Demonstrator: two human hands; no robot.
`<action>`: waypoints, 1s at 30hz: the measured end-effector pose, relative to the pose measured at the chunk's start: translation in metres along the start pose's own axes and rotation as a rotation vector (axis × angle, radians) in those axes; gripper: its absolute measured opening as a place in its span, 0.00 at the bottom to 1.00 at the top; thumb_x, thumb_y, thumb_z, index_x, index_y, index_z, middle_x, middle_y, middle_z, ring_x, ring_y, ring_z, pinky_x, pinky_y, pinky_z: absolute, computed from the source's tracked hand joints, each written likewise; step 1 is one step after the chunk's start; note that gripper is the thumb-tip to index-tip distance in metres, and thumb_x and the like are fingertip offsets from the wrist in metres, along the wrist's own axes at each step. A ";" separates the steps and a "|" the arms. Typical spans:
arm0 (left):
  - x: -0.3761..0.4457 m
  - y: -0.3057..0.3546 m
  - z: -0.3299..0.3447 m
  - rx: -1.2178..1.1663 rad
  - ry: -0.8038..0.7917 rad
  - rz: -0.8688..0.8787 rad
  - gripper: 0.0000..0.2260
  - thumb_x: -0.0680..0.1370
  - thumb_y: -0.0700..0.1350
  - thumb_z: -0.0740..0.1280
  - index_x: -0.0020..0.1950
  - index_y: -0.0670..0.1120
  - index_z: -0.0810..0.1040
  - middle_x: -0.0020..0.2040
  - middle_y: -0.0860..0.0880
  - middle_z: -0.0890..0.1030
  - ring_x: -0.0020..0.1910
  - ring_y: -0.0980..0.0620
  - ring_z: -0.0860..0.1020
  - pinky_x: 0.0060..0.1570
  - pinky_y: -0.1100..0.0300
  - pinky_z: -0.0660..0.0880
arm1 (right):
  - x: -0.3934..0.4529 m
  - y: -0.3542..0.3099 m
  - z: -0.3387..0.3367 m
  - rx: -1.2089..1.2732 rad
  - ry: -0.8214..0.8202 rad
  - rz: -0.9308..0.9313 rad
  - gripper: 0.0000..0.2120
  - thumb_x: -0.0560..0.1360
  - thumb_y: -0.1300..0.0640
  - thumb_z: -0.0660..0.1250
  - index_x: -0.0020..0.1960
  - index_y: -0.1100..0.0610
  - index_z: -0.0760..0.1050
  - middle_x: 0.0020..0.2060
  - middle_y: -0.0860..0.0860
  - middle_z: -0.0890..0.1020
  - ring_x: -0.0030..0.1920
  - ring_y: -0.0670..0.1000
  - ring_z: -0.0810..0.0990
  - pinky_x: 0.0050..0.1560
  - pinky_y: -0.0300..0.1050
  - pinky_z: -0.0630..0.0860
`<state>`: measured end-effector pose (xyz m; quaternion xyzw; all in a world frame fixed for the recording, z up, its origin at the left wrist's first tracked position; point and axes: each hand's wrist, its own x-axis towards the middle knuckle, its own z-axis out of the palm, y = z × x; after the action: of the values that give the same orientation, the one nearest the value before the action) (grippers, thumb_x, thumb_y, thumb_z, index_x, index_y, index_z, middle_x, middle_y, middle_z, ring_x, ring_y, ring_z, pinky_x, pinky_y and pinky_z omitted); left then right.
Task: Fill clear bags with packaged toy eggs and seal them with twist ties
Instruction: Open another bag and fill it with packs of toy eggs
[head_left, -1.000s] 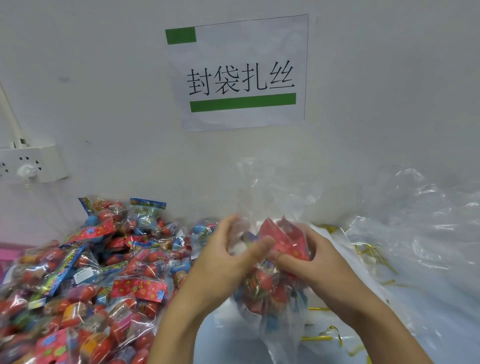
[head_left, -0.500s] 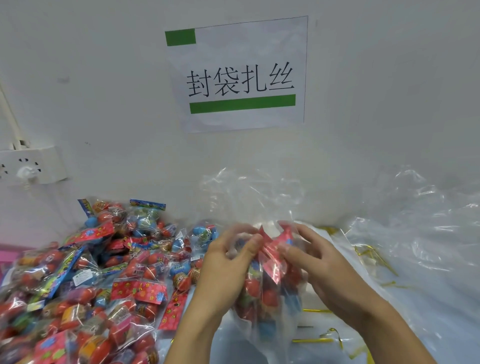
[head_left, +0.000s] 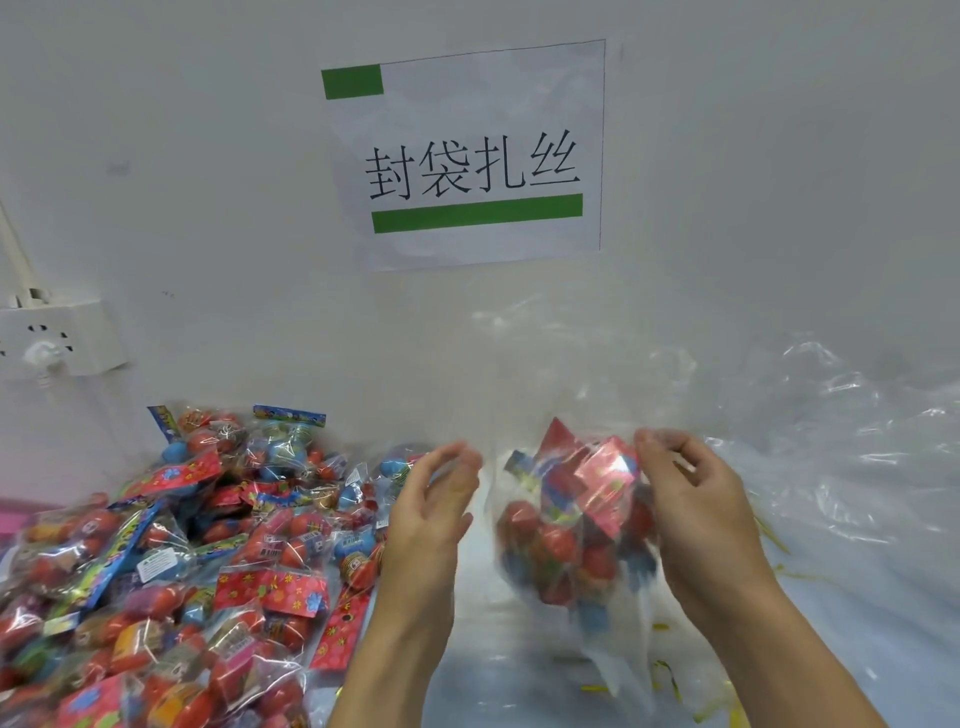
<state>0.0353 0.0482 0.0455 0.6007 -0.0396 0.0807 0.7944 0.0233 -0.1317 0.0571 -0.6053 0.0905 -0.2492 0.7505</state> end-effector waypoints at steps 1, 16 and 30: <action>0.000 -0.001 0.002 -0.053 0.027 -0.044 0.28 0.63 0.59 0.76 0.59 0.49 0.79 0.56 0.51 0.84 0.60 0.50 0.80 0.61 0.52 0.74 | 0.000 -0.005 0.000 0.074 0.058 0.014 0.09 0.81 0.52 0.67 0.46 0.56 0.76 0.39 0.54 0.82 0.37 0.52 0.79 0.41 0.48 0.75; -0.009 -0.023 0.016 -0.537 -0.203 -0.452 0.28 0.71 0.70 0.64 0.58 0.50 0.85 0.61 0.43 0.83 0.57 0.37 0.82 0.59 0.41 0.77 | 0.002 -0.036 -0.021 0.080 -0.034 -0.057 0.13 0.78 0.59 0.61 0.43 0.48 0.82 0.43 0.42 0.84 0.49 0.48 0.80 0.51 0.46 0.69; -0.008 -0.025 0.006 -0.497 -0.225 -0.329 0.31 0.64 0.61 0.71 0.64 0.48 0.79 0.60 0.40 0.82 0.51 0.37 0.83 0.45 0.42 0.80 | -0.004 -0.076 -0.055 -0.588 -0.498 0.002 0.17 0.79 0.74 0.58 0.45 0.65 0.85 0.43 0.49 0.88 0.41 0.48 0.88 0.41 0.43 0.84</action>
<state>0.0325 0.0348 0.0223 0.3915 -0.0483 -0.1280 0.9099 -0.0245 -0.1880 0.1152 -0.8365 -0.0263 -0.0574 0.5443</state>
